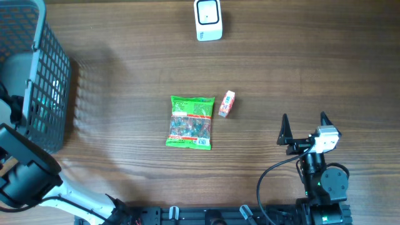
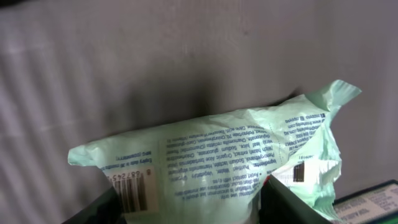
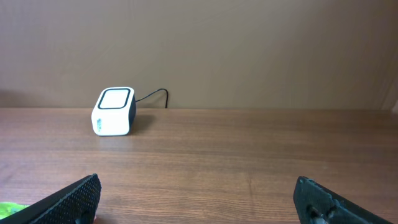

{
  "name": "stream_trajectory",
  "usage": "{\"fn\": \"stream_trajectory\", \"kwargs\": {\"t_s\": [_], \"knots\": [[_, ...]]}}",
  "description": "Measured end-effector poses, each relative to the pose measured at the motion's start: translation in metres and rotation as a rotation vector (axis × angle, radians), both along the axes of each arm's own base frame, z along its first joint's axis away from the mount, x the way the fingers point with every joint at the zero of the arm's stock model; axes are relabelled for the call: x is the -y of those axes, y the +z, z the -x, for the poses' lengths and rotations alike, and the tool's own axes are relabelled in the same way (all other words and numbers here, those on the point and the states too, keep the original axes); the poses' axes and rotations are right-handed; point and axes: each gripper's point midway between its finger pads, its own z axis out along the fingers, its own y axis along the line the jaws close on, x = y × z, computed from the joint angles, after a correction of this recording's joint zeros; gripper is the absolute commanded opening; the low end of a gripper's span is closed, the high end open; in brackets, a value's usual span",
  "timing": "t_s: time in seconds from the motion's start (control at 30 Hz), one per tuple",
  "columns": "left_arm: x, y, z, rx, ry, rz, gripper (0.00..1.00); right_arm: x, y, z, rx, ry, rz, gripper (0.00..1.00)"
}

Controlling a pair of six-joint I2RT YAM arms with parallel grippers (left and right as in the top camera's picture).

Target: Scan the item barcode

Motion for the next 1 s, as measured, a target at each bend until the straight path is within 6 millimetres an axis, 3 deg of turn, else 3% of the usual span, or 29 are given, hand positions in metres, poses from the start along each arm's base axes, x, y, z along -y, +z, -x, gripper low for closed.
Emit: {"fn": "stream_trajectory", "kwargs": {"t_s": [0.1,0.17,0.2,0.27,0.3,0.4,0.5,0.53,0.57,0.67,0.87,1.0], "knots": [[0.000,0.021,0.000,-0.009,-0.001,0.009,0.52,0.000,0.000,0.000,0.000,0.000,0.000,1.00],[-0.012,0.063,-0.011,0.051,0.001,-0.059,0.52,0.000,0.000,0.000,0.000,0.000,0.000,1.00],[-0.018,0.090,-0.015,0.085,0.004,-0.101,0.52,0.000,0.000,0.000,0.000,0.000,0.000,1.00],[-0.030,0.182,-0.024,0.229,0.014,-0.261,0.52,0.000,0.000,0.000,0.000,-0.001,0.000,1.00],[-0.030,0.215,-0.023,0.283,0.017,-0.315,0.54,0.000,0.000,0.000,0.000,0.000,0.000,1.00],[0.001,0.336,0.006,0.487,0.039,-0.497,0.65,0.000,0.000,0.000,0.000,0.000,0.000,1.00],[0.035,0.377,0.028,0.566,0.035,-0.546,0.76,0.000,0.000,0.000,0.000,0.000,0.000,1.00],[0.040,0.377,0.030,0.563,0.029,-0.539,0.84,0.000,0.000,0.000,0.000,0.000,0.000,1.00],[0.043,0.374,0.030,0.554,0.027,-0.529,0.85,0.000,0.000,0.000,0.000,0.000,0.000,1.00],[0.032,0.336,0.019,0.450,0.029,-0.458,1.00,0.000,0.000,0.000,0.000,-0.001,0.000,1.00],[0.008,0.221,-0.005,0.219,0.169,-0.203,1.00,0.000,0.000,0.000,0.000,-0.001,0.000,1.00],[0.006,0.172,-0.007,0.143,0.355,-0.074,1.00,0.000,0.000,0.000,0.000,0.000,0.000,1.00]]}}
